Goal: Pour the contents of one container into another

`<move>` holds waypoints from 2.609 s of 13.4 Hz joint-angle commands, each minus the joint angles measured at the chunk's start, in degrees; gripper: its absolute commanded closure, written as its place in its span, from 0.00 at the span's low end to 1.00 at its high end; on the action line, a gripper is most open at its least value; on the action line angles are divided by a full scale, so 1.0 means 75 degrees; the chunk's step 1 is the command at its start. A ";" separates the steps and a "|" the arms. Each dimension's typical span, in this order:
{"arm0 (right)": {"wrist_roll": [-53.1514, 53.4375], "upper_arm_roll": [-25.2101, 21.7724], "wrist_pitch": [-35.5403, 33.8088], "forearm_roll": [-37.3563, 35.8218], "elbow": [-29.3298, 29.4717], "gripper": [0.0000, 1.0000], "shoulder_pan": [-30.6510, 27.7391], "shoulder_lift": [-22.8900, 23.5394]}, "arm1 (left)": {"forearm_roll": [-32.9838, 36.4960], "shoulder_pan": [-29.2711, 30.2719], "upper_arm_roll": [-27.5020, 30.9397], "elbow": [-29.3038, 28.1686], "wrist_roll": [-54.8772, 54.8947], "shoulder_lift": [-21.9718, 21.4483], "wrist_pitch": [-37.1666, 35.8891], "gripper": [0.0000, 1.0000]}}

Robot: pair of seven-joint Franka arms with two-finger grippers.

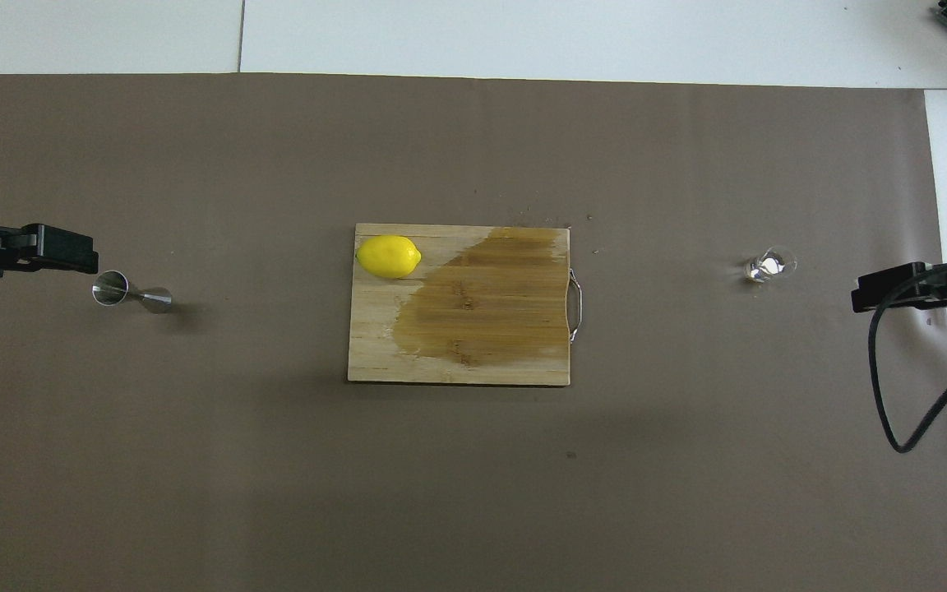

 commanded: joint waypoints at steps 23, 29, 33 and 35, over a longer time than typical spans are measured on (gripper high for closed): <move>0.0039 0.0027 0.0472 0.0162 -0.0427 0.00 -0.0016 -0.0237 | -0.4947 0.2872 0.0057 0.1812 -0.3943 0.1903 -0.3985 0.00; 0.0051 0.0015 0.0916 0.0162 -0.0520 0.00 -0.0016 -0.0225 | -0.7220 0.3166 0.0068 0.1778 -0.6960 0.2794 -0.3810 0.00; 0.0133 -0.0020 0.0498 -0.0129 0.0073 0.00 -0.0180 0.0288 | -0.7751 0.3575 0.0033 0.1790 -0.6998 0.3848 -0.3856 0.00; 0.0133 -0.0055 -0.0076 -0.0446 0.0836 0.00 -0.0192 0.0781 | -0.7833 0.3857 -0.0095 0.1836 -0.6998 0.4329 -0.3892 0.00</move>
